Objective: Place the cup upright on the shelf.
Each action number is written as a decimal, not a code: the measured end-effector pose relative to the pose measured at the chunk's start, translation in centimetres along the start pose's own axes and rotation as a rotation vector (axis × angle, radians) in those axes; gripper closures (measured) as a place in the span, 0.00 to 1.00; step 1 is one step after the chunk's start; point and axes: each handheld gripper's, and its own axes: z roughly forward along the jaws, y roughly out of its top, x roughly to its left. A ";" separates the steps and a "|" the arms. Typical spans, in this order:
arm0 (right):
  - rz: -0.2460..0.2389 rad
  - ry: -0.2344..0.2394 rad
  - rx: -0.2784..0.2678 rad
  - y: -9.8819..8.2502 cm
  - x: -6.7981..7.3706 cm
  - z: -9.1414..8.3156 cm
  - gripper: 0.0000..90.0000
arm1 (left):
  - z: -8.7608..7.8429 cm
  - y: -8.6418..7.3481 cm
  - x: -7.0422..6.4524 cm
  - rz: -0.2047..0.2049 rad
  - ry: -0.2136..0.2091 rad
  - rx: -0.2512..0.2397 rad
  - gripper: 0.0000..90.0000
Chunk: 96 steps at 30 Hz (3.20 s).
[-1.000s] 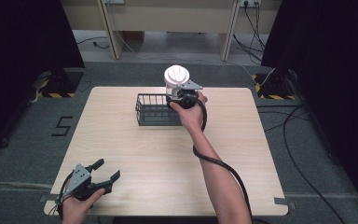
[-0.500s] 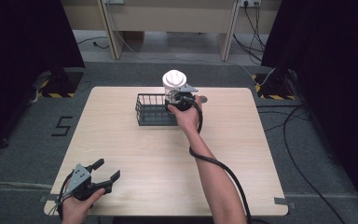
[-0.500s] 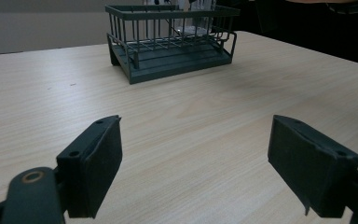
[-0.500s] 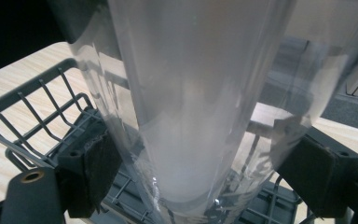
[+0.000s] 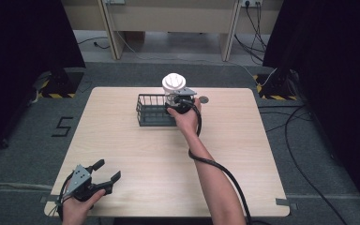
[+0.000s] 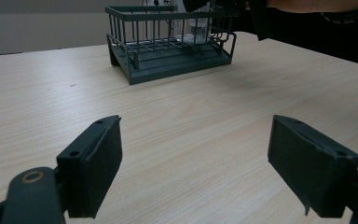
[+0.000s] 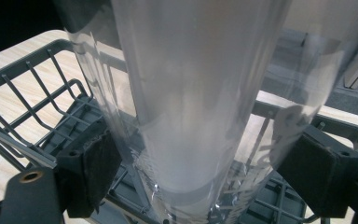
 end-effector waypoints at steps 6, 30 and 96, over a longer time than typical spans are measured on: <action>0.003 -0.004 -0.017 -0.3 0.0 -0.1 0.19 | 0.1 0.0 -0.1 0.004 -0.003 0.001 0.19; 0.023 0.049 -0.099 -2.5 0.0 -5.7 0.19 | 0.2 0.0 -0.2 0.007 0.002 0.008 0.19; 0.005 0.027 -0.076 -10.7 -4.0 -17.1 0.26 | 0.2 -0.2 -0.4 0.006 0.015 0.014 0.19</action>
